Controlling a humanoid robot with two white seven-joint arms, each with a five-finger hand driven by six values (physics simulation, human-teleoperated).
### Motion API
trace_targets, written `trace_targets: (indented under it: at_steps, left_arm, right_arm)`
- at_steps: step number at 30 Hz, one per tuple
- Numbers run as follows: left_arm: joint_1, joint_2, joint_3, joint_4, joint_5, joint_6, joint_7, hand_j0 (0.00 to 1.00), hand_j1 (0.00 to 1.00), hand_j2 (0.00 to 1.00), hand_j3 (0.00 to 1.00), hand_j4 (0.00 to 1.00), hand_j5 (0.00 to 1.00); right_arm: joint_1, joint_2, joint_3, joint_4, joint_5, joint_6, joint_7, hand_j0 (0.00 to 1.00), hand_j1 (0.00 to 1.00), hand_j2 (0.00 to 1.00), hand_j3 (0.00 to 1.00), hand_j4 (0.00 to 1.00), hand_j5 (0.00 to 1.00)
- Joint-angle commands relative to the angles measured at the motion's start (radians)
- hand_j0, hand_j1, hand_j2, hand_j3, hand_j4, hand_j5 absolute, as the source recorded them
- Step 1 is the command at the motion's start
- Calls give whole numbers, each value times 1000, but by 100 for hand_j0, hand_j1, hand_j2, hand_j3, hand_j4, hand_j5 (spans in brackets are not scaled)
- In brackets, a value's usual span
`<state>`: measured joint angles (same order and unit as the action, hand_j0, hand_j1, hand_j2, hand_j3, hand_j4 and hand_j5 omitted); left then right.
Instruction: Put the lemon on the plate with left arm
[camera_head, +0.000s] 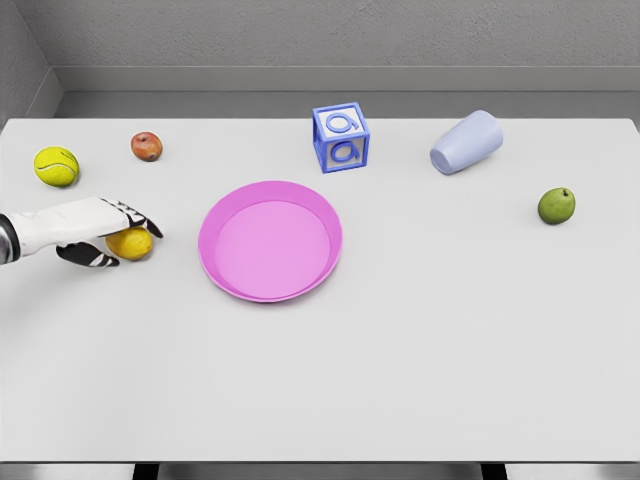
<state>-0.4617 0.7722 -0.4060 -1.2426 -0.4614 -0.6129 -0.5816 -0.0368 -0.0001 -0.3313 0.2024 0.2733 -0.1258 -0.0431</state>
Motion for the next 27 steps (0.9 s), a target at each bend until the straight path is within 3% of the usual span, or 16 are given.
trace_targets:
  at_steps: [1, 6, 20, 27]
  left_arm:
    - [0, 1, -2, 0, 1, 2, 0, 66, 66, 66, 66, 66, 66]
    - [0, 1, -4, -5, 3, 2, 0, 59, 59, 59, 59, 59, 59]
    - [-3, -2, 7, -14, 15, 2, 2, 59, 59, 59, 59, 59, 59]
    - [-5, -2, 15, -95, 27, 2, 2, 55, 55, 55, 55, 55, 55]
  right_arm:
    - [0, 0, 0, 0, 0, 0, 0, 100, 100, 100, 100, 100, 100]
    - [0, 0, 0, 0, 0, 0, 0, 100, 100, 100, 100, 100, 100]
    - [0, 0, 0, 0, 0, 0, 0, 100, 100, 100, 100, 100, 100]
    - [0, 0, 0, 0, 0, 0, 0, 100, 100, 100, 100, 100, 100]
